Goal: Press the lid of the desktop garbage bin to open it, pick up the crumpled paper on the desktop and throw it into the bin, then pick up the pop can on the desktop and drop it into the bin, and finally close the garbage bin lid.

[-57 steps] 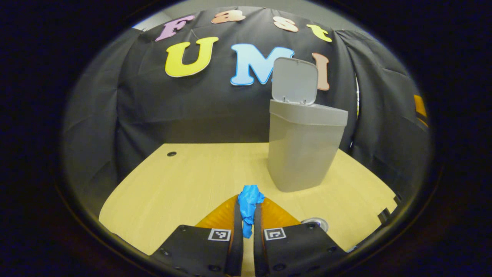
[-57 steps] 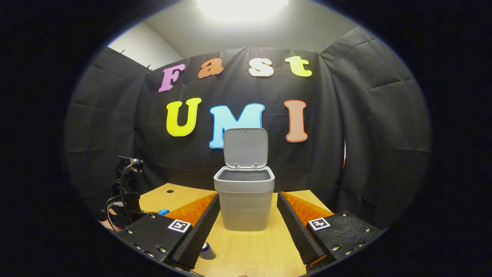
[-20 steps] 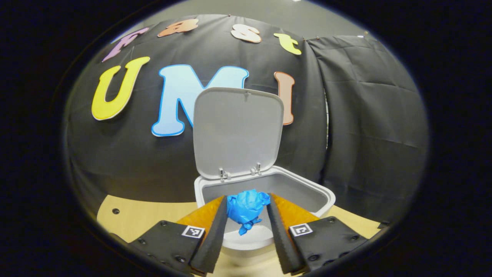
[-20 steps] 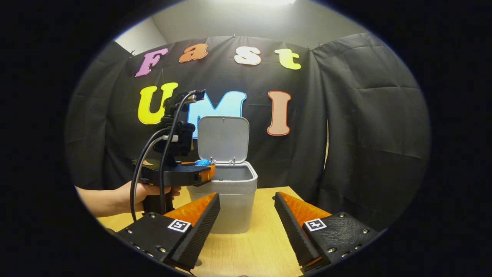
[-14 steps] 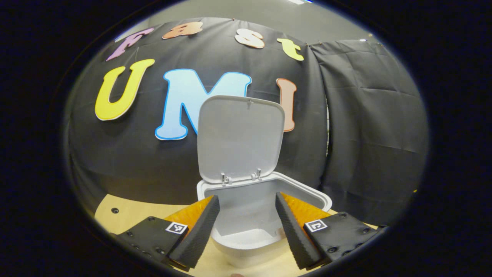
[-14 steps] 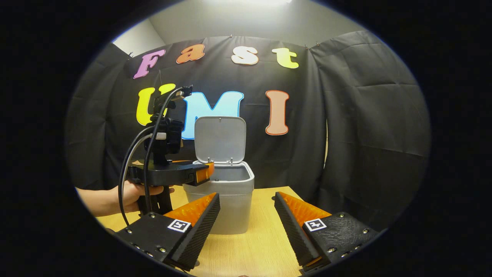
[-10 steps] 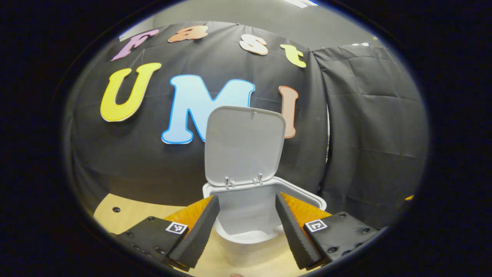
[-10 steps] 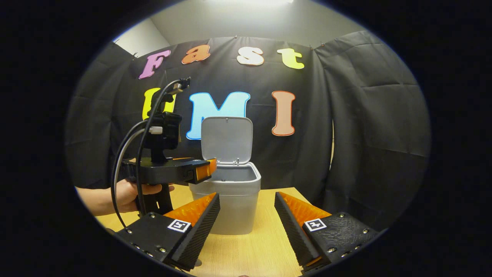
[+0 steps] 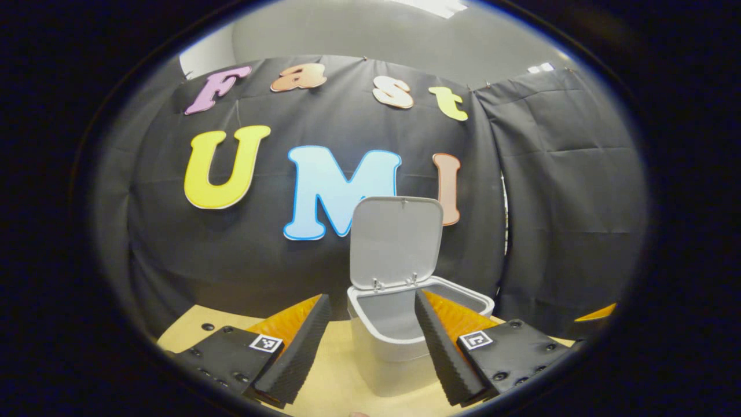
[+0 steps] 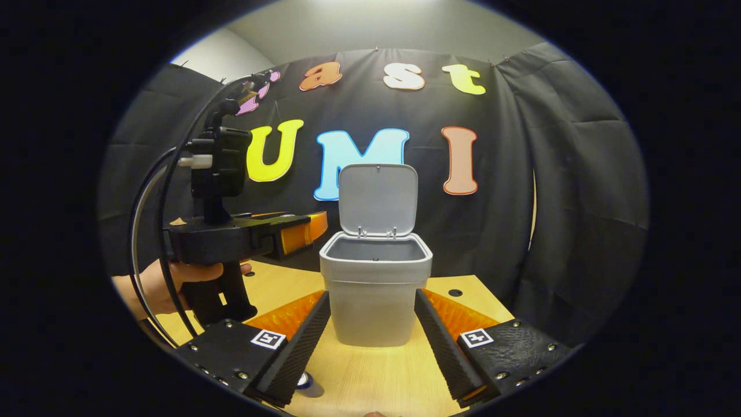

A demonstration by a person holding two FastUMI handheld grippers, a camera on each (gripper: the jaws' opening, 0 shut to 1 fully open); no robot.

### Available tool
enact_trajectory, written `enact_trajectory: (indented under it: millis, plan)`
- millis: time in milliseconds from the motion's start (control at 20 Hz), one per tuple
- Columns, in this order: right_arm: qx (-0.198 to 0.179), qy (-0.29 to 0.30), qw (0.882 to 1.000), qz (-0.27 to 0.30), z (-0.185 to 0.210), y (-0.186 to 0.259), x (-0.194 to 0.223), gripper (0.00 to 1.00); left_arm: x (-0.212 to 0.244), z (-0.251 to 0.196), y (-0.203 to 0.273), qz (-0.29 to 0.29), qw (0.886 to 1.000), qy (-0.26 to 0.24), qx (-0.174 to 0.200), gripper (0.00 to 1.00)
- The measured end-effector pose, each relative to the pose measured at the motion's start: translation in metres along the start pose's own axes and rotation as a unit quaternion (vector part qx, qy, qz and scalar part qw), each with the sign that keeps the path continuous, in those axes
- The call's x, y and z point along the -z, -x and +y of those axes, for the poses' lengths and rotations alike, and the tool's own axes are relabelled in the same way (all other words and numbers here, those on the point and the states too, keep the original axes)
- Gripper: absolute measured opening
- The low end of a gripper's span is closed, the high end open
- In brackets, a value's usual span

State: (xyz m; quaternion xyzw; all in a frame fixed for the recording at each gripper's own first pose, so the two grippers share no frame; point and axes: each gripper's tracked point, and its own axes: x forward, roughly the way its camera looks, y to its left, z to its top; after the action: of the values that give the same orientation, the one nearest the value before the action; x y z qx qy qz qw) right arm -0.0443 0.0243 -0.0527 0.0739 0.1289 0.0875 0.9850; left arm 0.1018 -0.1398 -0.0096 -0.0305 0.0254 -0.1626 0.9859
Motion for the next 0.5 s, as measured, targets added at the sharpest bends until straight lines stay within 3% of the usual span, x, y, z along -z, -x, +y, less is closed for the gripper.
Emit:
enact_trajectory:
  millis: [500]
  plan:
    - [-0.050,0.002,0.998,0.035,0.034,-0.005,0.024,0.94,0.011,0.030,0.065,0.014,0.999,0.002,-0.042,0.96]
